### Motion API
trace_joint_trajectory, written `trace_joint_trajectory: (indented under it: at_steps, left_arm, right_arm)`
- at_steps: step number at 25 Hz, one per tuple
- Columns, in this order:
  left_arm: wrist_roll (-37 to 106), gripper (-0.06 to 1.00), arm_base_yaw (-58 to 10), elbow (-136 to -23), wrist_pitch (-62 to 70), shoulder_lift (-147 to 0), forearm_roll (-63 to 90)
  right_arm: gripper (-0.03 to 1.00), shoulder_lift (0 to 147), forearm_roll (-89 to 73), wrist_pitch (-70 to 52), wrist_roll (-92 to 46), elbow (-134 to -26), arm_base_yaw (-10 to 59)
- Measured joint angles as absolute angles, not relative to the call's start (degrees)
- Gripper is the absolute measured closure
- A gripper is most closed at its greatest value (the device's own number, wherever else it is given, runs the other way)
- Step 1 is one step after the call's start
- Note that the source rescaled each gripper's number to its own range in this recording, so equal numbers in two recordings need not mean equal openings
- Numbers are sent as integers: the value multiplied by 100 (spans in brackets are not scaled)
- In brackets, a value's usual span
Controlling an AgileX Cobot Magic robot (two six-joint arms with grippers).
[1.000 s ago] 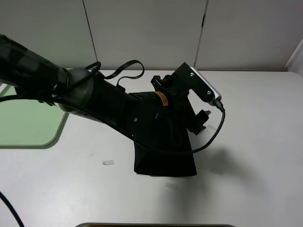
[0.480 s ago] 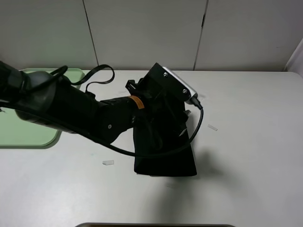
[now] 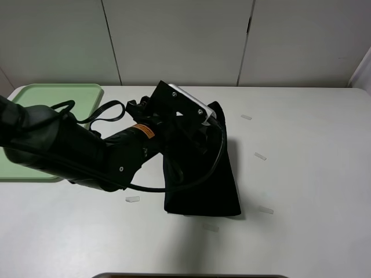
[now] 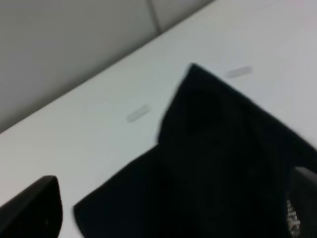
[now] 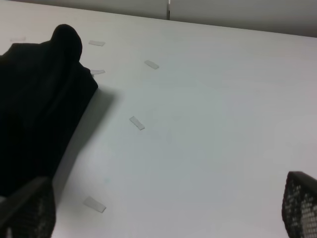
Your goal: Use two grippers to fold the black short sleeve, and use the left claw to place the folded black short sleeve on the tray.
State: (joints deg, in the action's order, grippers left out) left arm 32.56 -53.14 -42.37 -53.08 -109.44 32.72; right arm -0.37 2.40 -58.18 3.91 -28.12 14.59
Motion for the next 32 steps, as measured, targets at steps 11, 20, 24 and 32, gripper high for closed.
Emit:
trace_joint_trajectory:
  at_steps: [11,20,24,32]
  left_arm:
    - [3901,-5,-5314,-4237,-5041,-10944,3336]
    - [4207,-5,-5094,-4237,-4846,-10944,3330]
    - [4212,-5,-4980,-4237,-4787,-10944,3330]
    - [4207,-5,-4915,-4308,-4641,-11091,3233]
  right_arm:
    - [-3,-37,240,-5818,391,-2812,1459]
    - [-3,-37,240,-5818,391,-2812,1459]
    - [-3,-37,240,-5818,391,-2812,1459]
    - [-3,-37,240,-5818,391,-2812,1459]
